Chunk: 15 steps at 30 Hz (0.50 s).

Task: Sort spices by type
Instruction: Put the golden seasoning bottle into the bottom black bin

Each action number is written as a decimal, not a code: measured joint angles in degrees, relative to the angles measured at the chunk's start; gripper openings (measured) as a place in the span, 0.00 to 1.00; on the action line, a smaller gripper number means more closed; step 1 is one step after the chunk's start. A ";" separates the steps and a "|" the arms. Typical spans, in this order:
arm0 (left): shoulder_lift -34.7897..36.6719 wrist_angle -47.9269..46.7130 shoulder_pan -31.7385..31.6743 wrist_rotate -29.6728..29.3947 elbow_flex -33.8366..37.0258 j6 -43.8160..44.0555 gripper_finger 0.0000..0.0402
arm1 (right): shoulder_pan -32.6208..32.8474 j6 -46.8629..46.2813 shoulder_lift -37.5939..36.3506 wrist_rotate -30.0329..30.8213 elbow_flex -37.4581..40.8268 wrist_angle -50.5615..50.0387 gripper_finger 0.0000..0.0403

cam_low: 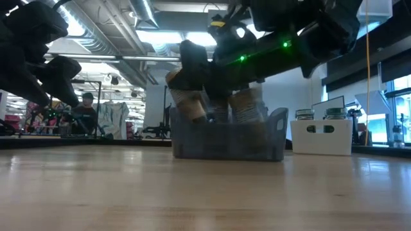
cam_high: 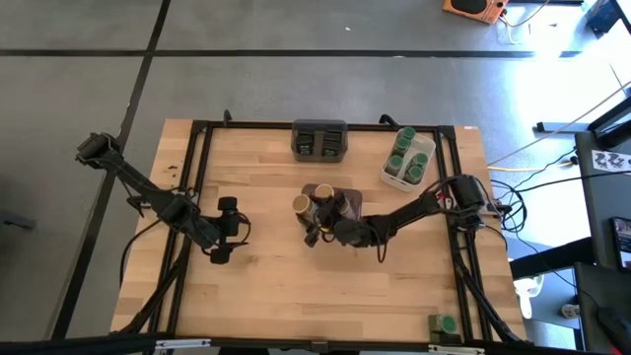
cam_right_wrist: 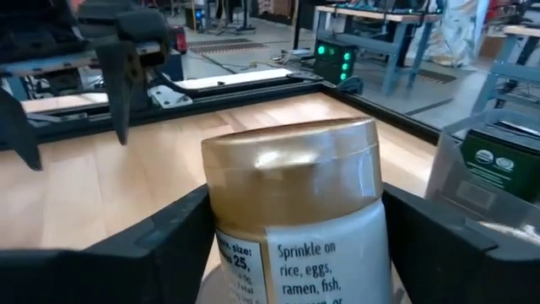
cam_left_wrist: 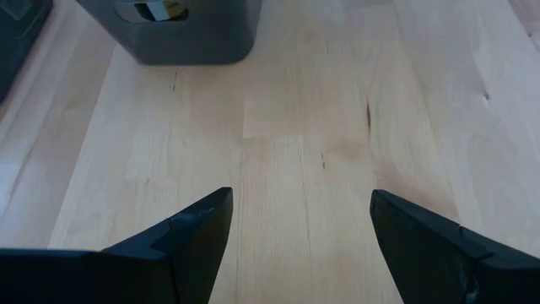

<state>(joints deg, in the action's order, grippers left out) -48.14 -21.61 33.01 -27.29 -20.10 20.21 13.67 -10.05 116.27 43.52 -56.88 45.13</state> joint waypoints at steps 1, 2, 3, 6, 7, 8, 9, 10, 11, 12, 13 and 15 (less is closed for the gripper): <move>0.00 -0.02 0.00 0.02 0.00 -0.02 0.69 | -0.04 -0.33 0.04 -0.07 0.07 -0.09 0.79; 0.00 -0.04 0.00 0.02 0.00 -0.02 0.69 | -0.04 -0.39 0.18 0.42 0.11 -0.29 0.80; 0.00 -0.02 0.00 0.00 0.00 -0.02 0.69 | -0.04 -0.24 0.24 0.74 0.12 -0.41 0.82; -0.01 -0.04 0.00 0.00 0.00 -0.02 0.69 | 0.03 -0.46 0.26 1.21 0.20 -0.96 0.85; 0.00 -0.04 0.00 0.00 0.00 -0.04 0.69 | 0.03 -0.74 0.29 0.98 0.22 -1.50 0.86; 0.00 -0.04 0.00 0.00 0.00 -0.04 0.69 | 0.05 -0.80 0.32 1.01 0.26 -2.09 0.86; 0.00 -0.06 0.00 0.00 0.00 -0.04 0.69 | 0.07 -0.80 0.35 1.00 0.26 -2.38 0.86; 0.00 -0.04 0.00 0.00 0.00 -0.04 0.69 | 0.09 -0.80 0.35 1.02 0.26 -2.57 0.86; 0.00 -0.04 0.00 0.00 0.00 -0.04 0.69 | 0.09 -0.80 0.35 1.06 0.26 -2.55 0.86; 0.00 -0.07 0.00 0.00 0.00 -0.04 0.69 | 0.09 -0.63 0.35 1.08 0.26 -2.52 0.86; 0.00 -0.07 0.00 0.00 0.00 -0.04 0.69 | 0.18 -0.25 0.35 1.10 0.26 -2.50 0.86; 0.00 -0.07 0.00 0.00 0.00 -0.03 0.69 | 0.26 1.26 0.03 1.20 0.33 -2.67 0.85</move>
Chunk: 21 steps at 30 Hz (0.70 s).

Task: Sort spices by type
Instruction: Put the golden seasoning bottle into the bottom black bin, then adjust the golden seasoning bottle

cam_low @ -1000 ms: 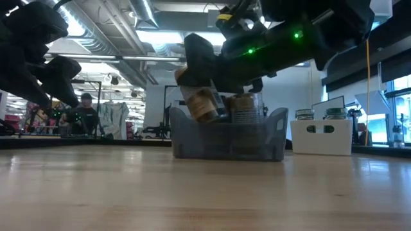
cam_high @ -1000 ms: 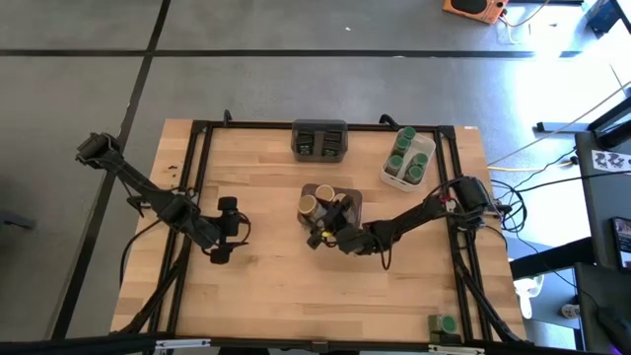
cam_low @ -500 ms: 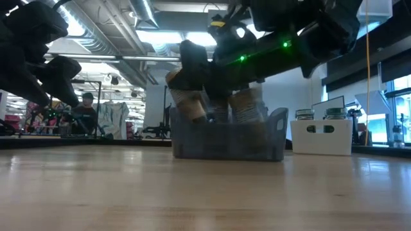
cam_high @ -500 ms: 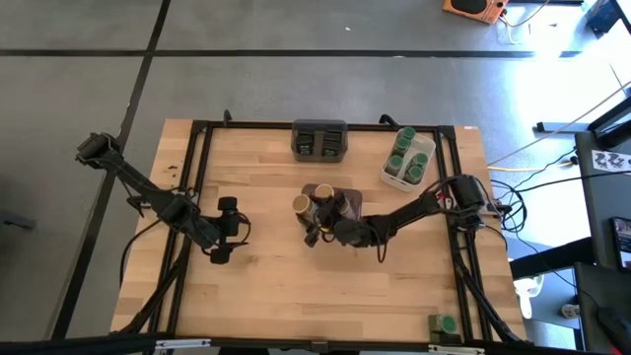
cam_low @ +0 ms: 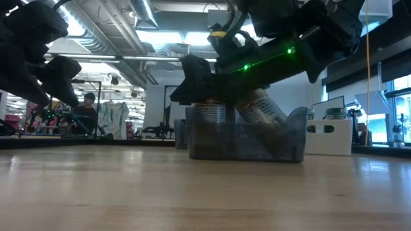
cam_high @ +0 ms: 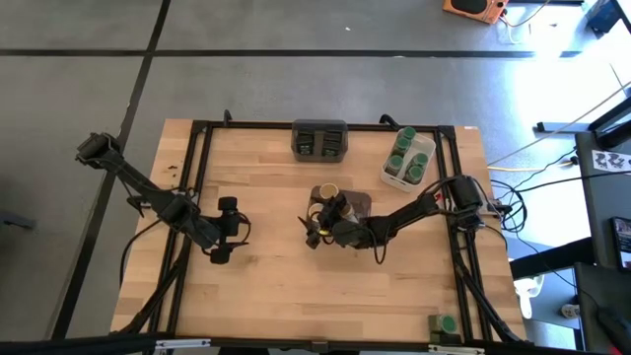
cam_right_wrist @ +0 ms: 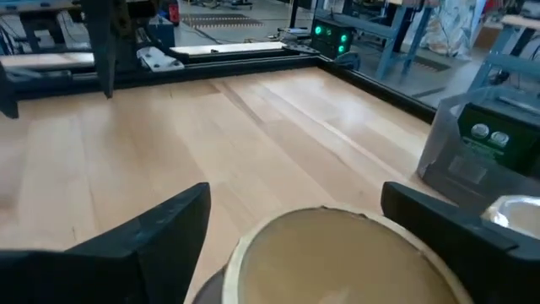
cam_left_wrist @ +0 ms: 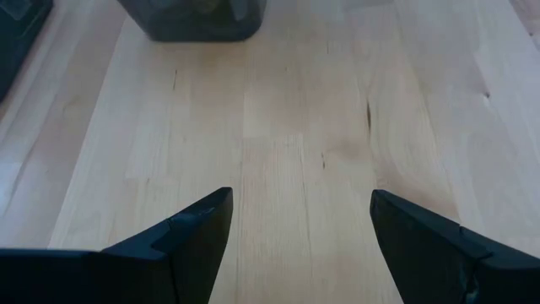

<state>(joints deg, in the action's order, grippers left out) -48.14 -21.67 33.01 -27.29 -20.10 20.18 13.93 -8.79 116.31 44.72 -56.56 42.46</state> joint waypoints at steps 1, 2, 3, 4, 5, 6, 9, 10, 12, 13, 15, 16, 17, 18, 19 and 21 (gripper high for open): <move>0.00 0.00 0.00 0.00 0.00 0.00 0.69 | 0.32 0.56 -0.40 0.22 0.02 0.01 0.85; 0.00 -0.01 0.00 0.00 0.00 -0.02 0.69 | 0.67 1.27 -1.08 0.63 0.02 0.02 0.85; 0.00 -0.08 0.00 0.00 0.00 -0.01 0.69 | 1.02 2.13 -1.95 1.57 0.02 -0.03 0.84; 0.00 -0.26 0.00 0.00 0.00 -0.02 0.69 | 1.53 3.13 -2.91 2.46 0.00 -0.32 0.84; 0.00 -0.35 0.00 0.02 0.00 -0.02 0.69 | 1.98 4.03 -3.73 3.41 -0.02 -0.69 0.83; 0.00 -0.35 0.00 0.00 0.00 -0.02 0.69 | 2.45 5.15 -4.45 4.50 -0.04 -1.39 0.83; 0.00 -0.36 0.00 0.01 0.00 -0.02 0.69 | 4.11 8.00 -6.65 7.44 -0.04 -4.88 0.81; 0.00 -0.37 0.00 0.01 0.00 0.00 0.69 | 4.68 8.73 -7.52 8.50 -0.04 -5.62 0.80; -0.01 -0.37 0.00 0.01 0.00 0.00 0.69 | 5.85 9.59 -9.26 11.00 -0.04 -7.27 0.79; 0.00 -0.37 0.00 0.02 0.00 0.00 0.69 | 6.41 10.52 -10.07 12.02 -0.04 -7.80 0.79; 0.00 -0.37 0.00 0.02 0.00 0.00 0.69 | 7.47 12.26 -11.86 13.93 -0.04 -8.86 0.78; 0.00 -0.37 0.00 0.02 0.00 0.00 0.69 | 8.02 12.94 -12.82 14.80 -0.04 -9.10 0.78; 0.00 -0.37 0.00 0.01 0.00 0.00 0.69 | 8.60 13.65 -13.91 15.71 -0.06 -9.75 0.77; 0.00 -0.37 0.00 0.02 0.00 0.00 0.69 | 9.13 13.96 -15.00 16.59 -0.06 -10.73 0.77; 0.00 -0.35 0.00 0.02 0.00 0.00 0.69 | 9.66 14.00 -16.11 17.45 -0.06 -11.89 0.77; 0.00 -0.35 0.00 0.02 0.00 0.00 0.69 | 10.50 12.59 -18.36 18.69 -0.11 -15.40 0.77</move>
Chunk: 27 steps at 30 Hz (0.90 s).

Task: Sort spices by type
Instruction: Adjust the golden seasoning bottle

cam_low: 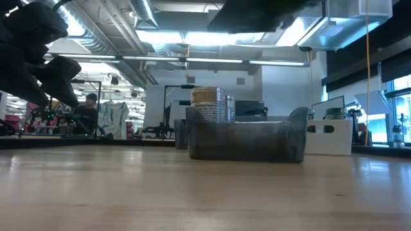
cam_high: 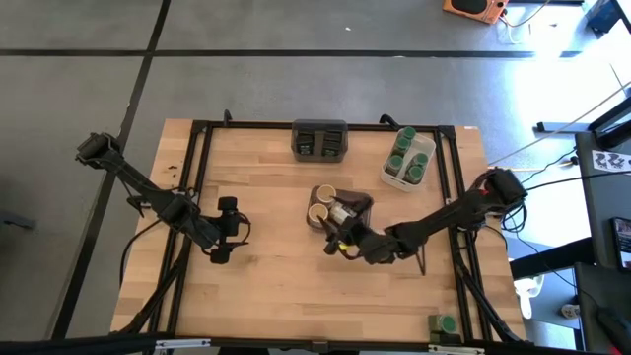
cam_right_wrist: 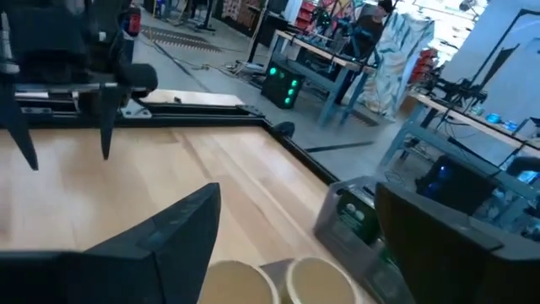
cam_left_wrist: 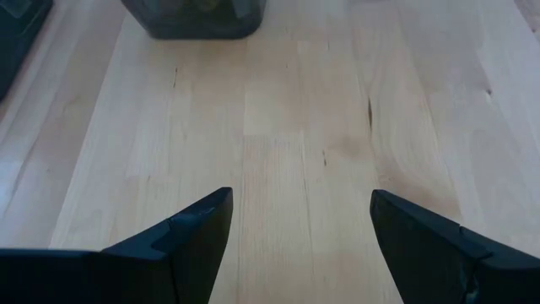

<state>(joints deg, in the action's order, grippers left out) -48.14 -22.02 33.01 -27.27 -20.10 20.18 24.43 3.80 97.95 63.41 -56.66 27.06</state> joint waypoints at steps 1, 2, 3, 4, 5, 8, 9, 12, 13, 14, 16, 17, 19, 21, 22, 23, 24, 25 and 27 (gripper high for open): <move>0.00 -0.02 0.00 0.00 0.00 0.00 0.69 | 0.33 -1.20 -1.36 0.02 0.00 -2.63 0.77; 0.00 0.00 0.00 0.00 0.00 0.00 0.69 | 0.48 -2.68 -2.59 -0.25 0.00 -5.42 0.77; 0.00 0.00 0.00 0.00 0.00 0.00 0.69 | 0.49 -4.69 -3.96 -1.98 -0.02 -8.91 0.77; 0.00 0.02 0.00 0.00 0.00 0.00 0.69 | 0.42 -7.60 -5.45 -3.72 -0.04 -13.13 0.77; 0.00 0.02 0.00 0.00 0.00 0.00 0.69 | 0.24 -11.50 -6.87 -5.99 -0.04 -17.81 0.77; 0.00 0.07 0.00 0.00 0.00 0.00 0.69 | -2.86 -25.28 -10.26 -17.06 -0.11 -31.24 0.77; 0.00 0.17 0.00 0.00 0.00 0.00 0.69 | -4.29 -29.46 -10.74 -21.80 -0.26 -35.62 0.77; 0.00 0.33 0.00 0.00 0.00 0.00 0.69 | -8.50 -38.20 -10.58 -34.04 -2.33 -46.19 0.77; 0.00 0.44 0.00 0.00 0.00 0.00 0.69 | -9.87 -39.54 -10.15 -37.17 -3.06 -48.41 0.77; 0.00 0.37 0.00 0.00 0.00 0.00 0.69 | -11.10 -40.29 -9.41 -39.85 -3.98 -49.18 0.77; -0.01 0.35 -0.01 0.00 0.00 0.00 0.69 | -13.05 -40.94 -8.41 -44.18 -4.92 -50.95 0.77; -0.01 0.31 0.00 0.00 0.00 0.00 0.69 | -13.82 -41.00 -7.77 -45.66 -5.23 -52.12 0.77; -0.02 -0.10 -0.01 0.00 0.00 0.06 0.69 | -15.09 -41.17 -6.72 -48.33 -5.94 -51.69 0.77; -0.03 0.04 -0.01 0.00 0.00 0.05 0.69 | -16.03 -42.11 -5.70 -49.63 -6.05 -53.17 0.77; -0.04 -0.11 -0.02 0.00 0.01 0.01 0.69 | -16.40 -42.71 -5.03 -49.96 -6.08 -53.08 0.77; -0.02 0.03 -0.02 -0.01 0.02 -0.04 0.69 | -16.65 -42.90 -4.36 -50.05 -6.08 -52.93 0.77; -0.02 0.42 0.00 0.00 0.00 -0.20 0.69 | -16.74 -42.88 -3.87 -50.05 -6.05 -53.09 0.77; -0.02 0.36 -0.02 0.00 0.00 -0.17 0.69 | -16.75 -42.90 -3.47 -49.99 -6.03 -53.03 0.77; -0.02 0.08 -0.02 0.00 0.00 0.14 0.69 | -16.75 -42.90 -2.70 -49.57 -6.16 -53.14 0.77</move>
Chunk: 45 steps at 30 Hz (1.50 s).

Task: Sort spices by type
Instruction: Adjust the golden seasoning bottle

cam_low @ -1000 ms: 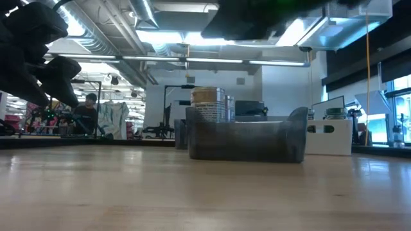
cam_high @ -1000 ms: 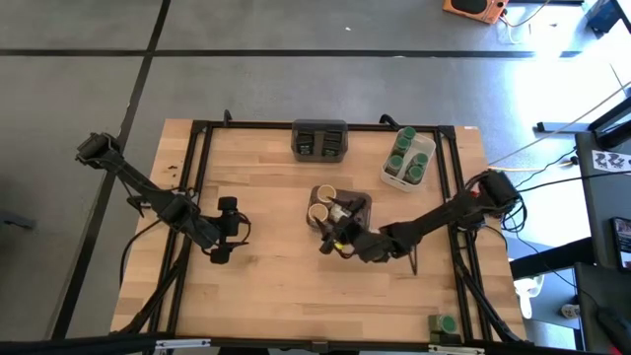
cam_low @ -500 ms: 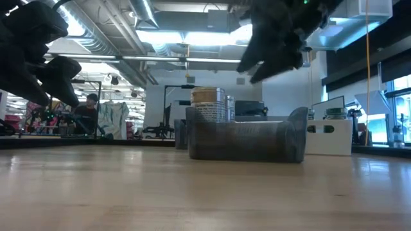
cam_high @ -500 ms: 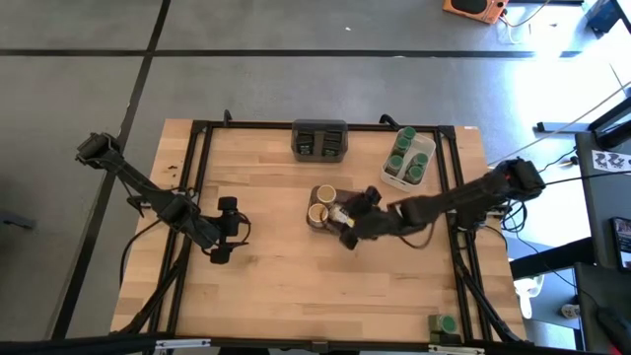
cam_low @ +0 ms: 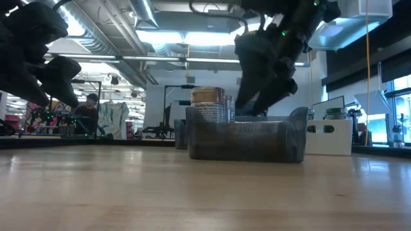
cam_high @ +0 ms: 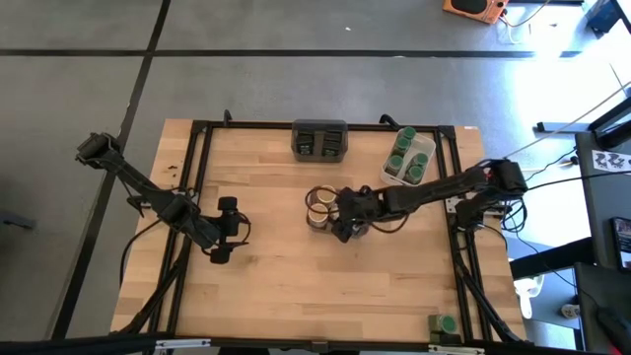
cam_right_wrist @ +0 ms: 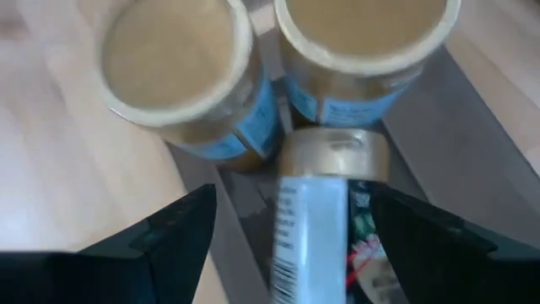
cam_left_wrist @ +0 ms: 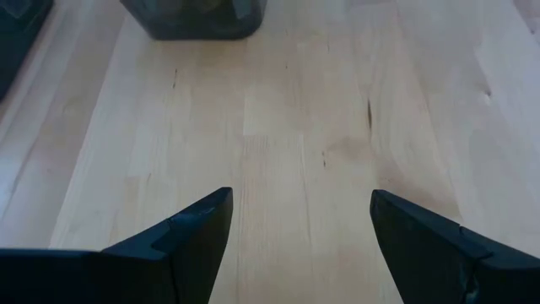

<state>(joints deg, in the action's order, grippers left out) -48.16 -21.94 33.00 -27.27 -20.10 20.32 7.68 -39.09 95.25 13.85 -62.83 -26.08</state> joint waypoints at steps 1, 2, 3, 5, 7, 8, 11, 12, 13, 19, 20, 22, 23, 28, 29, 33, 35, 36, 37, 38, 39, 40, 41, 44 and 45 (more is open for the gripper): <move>0.00 0.00 -0.01 0.00 0.00 0.10 0.69 | 0.00 -0.04 0.51 0.46 0.02 -0.88 0.77; 0.00 -0.04 -0.01 0.00 0.00 0.15 0.69 | 0.02 -0.11 0.95 1.17 0.04 -1.62 0.77; 0.00 -0.02 0.01 0.00 0.00 0.15 0.69 | 0.04 -0.17 1.26 1.64 0.07 -2.24 0.77; 0.00 -0.01 0.02 0.00 0.00 0.12 0.69 | 0.04 -0.28 1.66 2.21 0.09 -2.93 0.77; 0.00 -0.01 -0.01 0.00 0.00 0.14 0.69 | 0.04 -0.30 2.24 2.12 0.04 -2.68 0.77; 0.00 0.03 0.01 0.00 0.00 0.15 0.69 | 0.04 -0.24 2.67 2.05 0.07 -2.71 0.77; 0.00 0.05 -0.01 0.00 0.00 0.12 0.69 | 0.04 -0.29 4.11 2.17 0.07 -2.81 0.77; 0.00 0.05 0.00 0.00 0.00 0.12 0.69 | 0.02 -0.31 4.67 2.28 0.07 -2.87 0.77; 0.00 0.05 -0.01 0.00 0.00 0.12 0.69 | 0.02 -0.36 5.21 2.48 0.07 -2.85 0.77; 0.00 0.11 -0.01 0.00 0.00 0.19 0.69 | -0.27 -1.44 8.15 2.99 0.07 -2.51 0.77; 0.00 0.07 -0.01 0.00 0.00 0.19 0.69 | -0.26 -1.45 8.60 2.93 0.06 -2.48 0.77; 0.00 0.09 -0.01 0.00 0.00 0.23 0.69 | -0.33 -1.52 8.98 2.40 0.05 -2.71 0.76; 0.00 0.03 -0.01 0.00 0.00 0.24 0.69 | -0.30 -1.39 8.98 2.40 0.07 -2.64 0.76; 0.00 0.05 0.00 0.00 0.00 0.16 0.69 | -0.16 -1.11 8.29 2.17 -0.25 -2.71 0.70; 0.00 0.05 -0.01 0.00 0.00 0.15 0.69 | -0.15 -1.13 8.23 1.96 -0.87 -3.35 0.70; 0.00 0.03 -0.01 0.00 0.00 0.21 0.69 | 0.68 -0.89 7.88 2.31 -3.97 -8.27 0.70; 0.00 0.03 0.00 0.00 0.00 0.23 0.69 | 1.21 -0.81 7.80 2.38 -6.19 -11.03 0.70; 0.00 0.03 -0.01 0.00 0.00 0.23 0.69 | 1.54 -0.95 7.41 2.48 -7.13 -13.02 0.70; 0.00 -0.03 -0.01 0.00 0.00 0.25 0.69 | 2.01 -0.98 7.20 3.06 -8.21 -15.00 0.70; 0.00 -0.02 -0.01 0.00 0.00 0.27 0.69 | 2.54 -1.00 6.94 4.03 -9.33 -16.33 0.70; 0.00 0.03 -0.01 0.01 0.00 0.28 0.69 | 3.09 -1.03 6.54 4.85 -10.31 -17.48 0.70; 0.00 0.02 0.00 0.00 0.00 0.28 0.69 | 3.67 -1.07 6.18 5.63 -11.16 -18.93 0.70; 0.00 0.05 0.02 0.01 0.00 0.28 0.69 | 4.21 -1.07 5.76 6.35 -11.94 -19.87 0.70; 0.00 1.37 0.01 0.00 0.00 -0.58 0.69 | 6.11 -1.06 4.39 8.14 -13.69 -20.19 0.70; 0.00 2.21 -0.01 0.00 0.00 -1.17 0.69 | 6.81 -1.05 3.96 9.02 -14.26 -20.29 0.70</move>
<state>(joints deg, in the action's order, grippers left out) -48.16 -19.74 32.99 -27.27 -20.10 19.15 14.49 -40.14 99.21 22.87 -77.09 -46.37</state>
